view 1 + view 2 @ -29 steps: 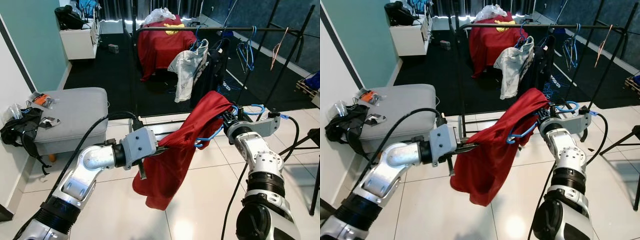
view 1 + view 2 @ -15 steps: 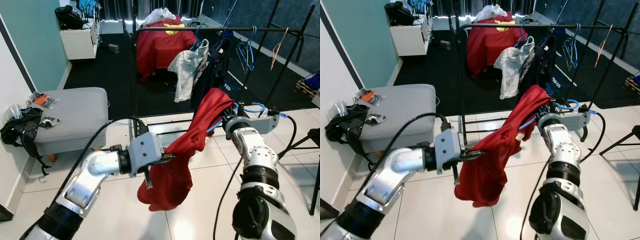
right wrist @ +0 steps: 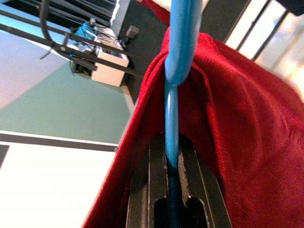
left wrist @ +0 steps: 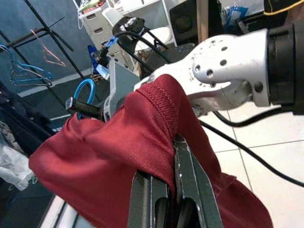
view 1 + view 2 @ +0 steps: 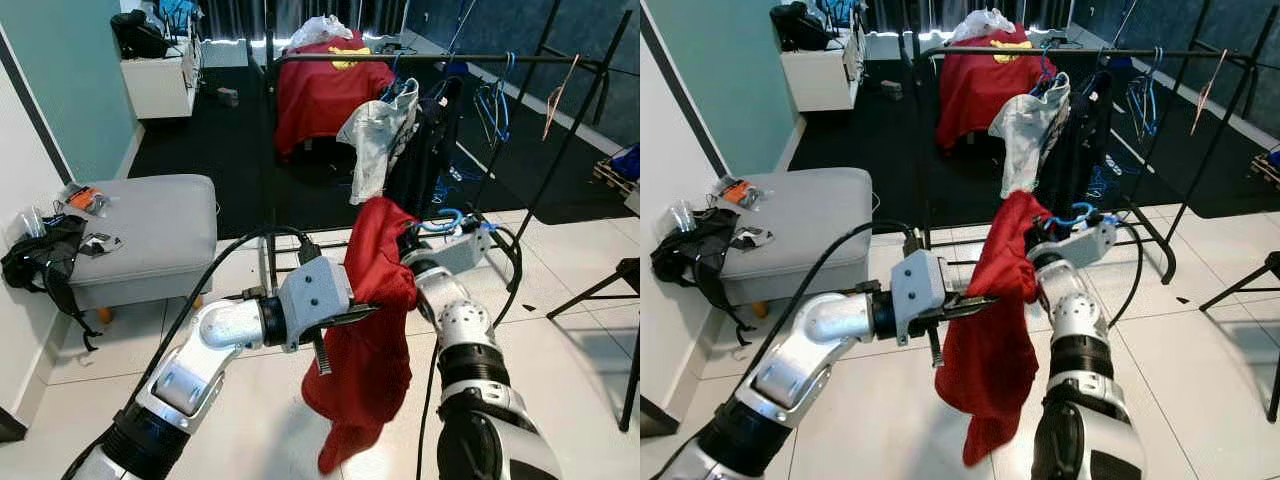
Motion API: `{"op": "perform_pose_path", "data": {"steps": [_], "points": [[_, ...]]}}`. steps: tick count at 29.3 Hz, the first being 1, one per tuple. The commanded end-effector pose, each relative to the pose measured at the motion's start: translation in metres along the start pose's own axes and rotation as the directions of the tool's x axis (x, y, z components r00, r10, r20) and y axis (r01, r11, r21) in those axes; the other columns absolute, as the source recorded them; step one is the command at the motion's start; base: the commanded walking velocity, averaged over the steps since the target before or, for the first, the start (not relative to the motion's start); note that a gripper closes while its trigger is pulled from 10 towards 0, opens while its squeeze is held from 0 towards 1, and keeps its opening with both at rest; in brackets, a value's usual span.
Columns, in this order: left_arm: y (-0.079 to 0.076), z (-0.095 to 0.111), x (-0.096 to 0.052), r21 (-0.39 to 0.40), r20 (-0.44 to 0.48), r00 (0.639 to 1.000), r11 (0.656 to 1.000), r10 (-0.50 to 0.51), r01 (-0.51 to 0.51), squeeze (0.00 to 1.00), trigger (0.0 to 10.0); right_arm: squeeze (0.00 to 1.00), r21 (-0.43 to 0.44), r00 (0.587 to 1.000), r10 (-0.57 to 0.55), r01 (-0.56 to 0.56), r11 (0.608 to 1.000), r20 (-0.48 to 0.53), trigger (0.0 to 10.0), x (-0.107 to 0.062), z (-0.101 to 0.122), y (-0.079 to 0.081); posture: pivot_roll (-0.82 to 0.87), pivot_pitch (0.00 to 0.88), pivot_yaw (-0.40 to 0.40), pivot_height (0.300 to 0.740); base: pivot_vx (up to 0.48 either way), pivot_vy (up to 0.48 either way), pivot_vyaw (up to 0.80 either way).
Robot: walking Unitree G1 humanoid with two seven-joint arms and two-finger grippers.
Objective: Hang hanger
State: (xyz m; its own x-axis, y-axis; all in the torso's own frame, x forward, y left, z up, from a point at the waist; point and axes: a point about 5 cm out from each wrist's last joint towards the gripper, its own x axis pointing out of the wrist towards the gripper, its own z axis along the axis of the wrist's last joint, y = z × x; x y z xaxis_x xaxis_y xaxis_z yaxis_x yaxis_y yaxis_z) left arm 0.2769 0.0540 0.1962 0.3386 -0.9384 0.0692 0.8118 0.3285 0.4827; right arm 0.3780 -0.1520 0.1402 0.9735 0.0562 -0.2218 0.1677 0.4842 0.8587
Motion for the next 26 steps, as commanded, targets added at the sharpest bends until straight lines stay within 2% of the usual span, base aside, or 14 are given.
{"op": "perform_pose_path", "data": {"steps": [1, 6, 7, 9, 10, 11, 12, 13, 14, 16, 17, 19, 20, 26], "points": [[0.007, 0.013, 0.003, 0.001, 0.052, 0.998, 1.0, 0.028, -0.028, 0.0, 10.0, 0.0, -0.049, 1.0, 0.014, -0.015, 0.999, -0.019, 10.0, 0.0, -0.006, 0.002, -0.06, 0.018, -0.027, 0.74, 0.0, 0.0, 0.0], [0.009, 0.014, 0.003, -0.011, 0.058, 0.998, 0.999, 0.035, -0.034, 0.0, 10.0, 0.0, -0.078, 1.0, 0.006, -0.009, 0.997, -0.03, 10.0, 0.0, -0.009, 0.0, -0.06, 0.018, -0.027, 0.74, 0.0, 0.0, 0.0], [0.009, 0.015, 0.003, -0.039, 0.059, 0.998, 0.999, 0.033, -0.031, 0.0, 10.0, 0.0, -0.11, 0.999, -0.01, 0.007, 0.994, -0.032, 10.0, 0.0, -0.01, -0.005, -0.06, 0.017, -0.028, 0.74, 0.0, 0.0, 0.0], [0.009, 0.015, 0.003, -0.039, 0.059, 0.998, 0.999, 0.033, -0.031, 0.0, 10.0, 0.0, -0.11, 0.999, -0.01, 0.007, 0.994, -0.032, 10.0, 0.0, -0.01, -0.005, -0.06, 0.017, -0.028, 0.74, 0.0, 0.0, 0.0], [0.006, 0.014, 0.003, -0.076, 0.041, 0.999, 0.997, 0.007, -0.004, 0.0, 10.0, 0.0, -0.122, 0.999, -0.02, 0.016, 0.992, -0.032, 10.0, -0.001, -0.01, -0.008, -0.05, 0.011, -0.031, 0.74, 0.0, 0.0, 0.0], [0.006, 0.014, 0.003, -0.076, 0.041, 0.999, 0.997, 0.007, -0.004, 0.0, 10.0, 0.0, -0.122, 0.999, -0.02, 0.016, 0.992, -0.032, 10.0, -0.001, -0.01, -0.008, -0.05, 0.011, -0.031, 0.74, 0.0, 0.0, 0.0], [0.001, 0.004, 0.001, -0.102, -0.035, 0.999, 0.995, -0.012, 0.008, 0.0, 10.0, 0.0, -0.113, 0.999, -0.002, -0.003, 0.994, -0.044, 10.0, -0.001, -0.012, -0.006, -0.05, 0.007, -0.028, 0.74, 0.0, 0.0, 0.0], [0.001, 0.004, 0.001, -0.102, -0.035, 0.999, 0.995, -0.012, 0.008, 0.0, 10.0, 0.0, -0.113, 0.999, -0.002, -0.003, 0.994, -0.044, 10.0, -0.001, -0.012, -0.006, -0.05, 0.007, -0.028, 0.74, 0.0, 0.0, 0.0], [-0.002, -0.009, -0.001, -0.119, -0.128, 0.992, 0.993, 0.0, -0.015, 0.0, 10.0, 0.0, -0.106, 0.996, 0.037, -0.045, 0.993, -0.075, 10.0, -0.002, -0.016, 0.0, -0.06, 0.005, -0.025, 0.74, 0.0, 0.0, 0.0], [-0.002, -0.009, -0.001, -0.119, -0.128, 0.992, 0.993, 0.0, -0.015, 0.0, 10.0, 0.0, -0.106, 0.996, 0.037, -0.045, 0.993, -0.075, 10.0, -0.002, -0.016, 0.0, -0.06, 0.005, -0.025, 0.74, 0.0, 0.0, 0.0], [-0.001, -0.019, -0.003, -0.131, -0.195, 0.98, 0.99, 0.028, -0.054, 0.0, 10.0, 0.0, -0.106, 0.991, 0.075, -0.087, 0.991, -0.109, 10.0, -0.002, -0.021, 0.006, -0.06, 0.002, -0.024, 0.74, 0.0, 0.0, 0.0], [0.001, -0.024, -0.004, -0.146, -0.237, 0.969, 0.984, 0.064, -0.101, 0.0, 10.0, 0.0, -0.12, 0.984, 0.107, -0.125, 0.985, -0.144, 10.0, -0.003, -0.026, 0.01, -0.06, 0.0, -0.025, 0.74, 0.0, 0.0, 0.0], [0.004, -0.026, -0.003, -0.166, -0.257, 0.962, 0.976, 0.097, -0.143, 0.0, 10.0, 0.0, -0.137, 0.977, 0.125, -0.149, 0.979, -0.173, 10.0, -0.004, -0.03, 0.013, -0.06, 0.0, -0.025, 0.74, 0.0, 0.0, 0.0], [0.01, -0.027, -0.002, -0.208, -0.275, 0.948, 0.953, 0.159, -0.22, 0.0, 10.0, 0.0, -0.166, 0.963, 0.152, -0.191, 0.968, -0.221, 10.0, -0.006, -0.037, 0.015, -0.05, 0.0, -0.027, 0.74, 0.0, 0.0, 0.0]]}}
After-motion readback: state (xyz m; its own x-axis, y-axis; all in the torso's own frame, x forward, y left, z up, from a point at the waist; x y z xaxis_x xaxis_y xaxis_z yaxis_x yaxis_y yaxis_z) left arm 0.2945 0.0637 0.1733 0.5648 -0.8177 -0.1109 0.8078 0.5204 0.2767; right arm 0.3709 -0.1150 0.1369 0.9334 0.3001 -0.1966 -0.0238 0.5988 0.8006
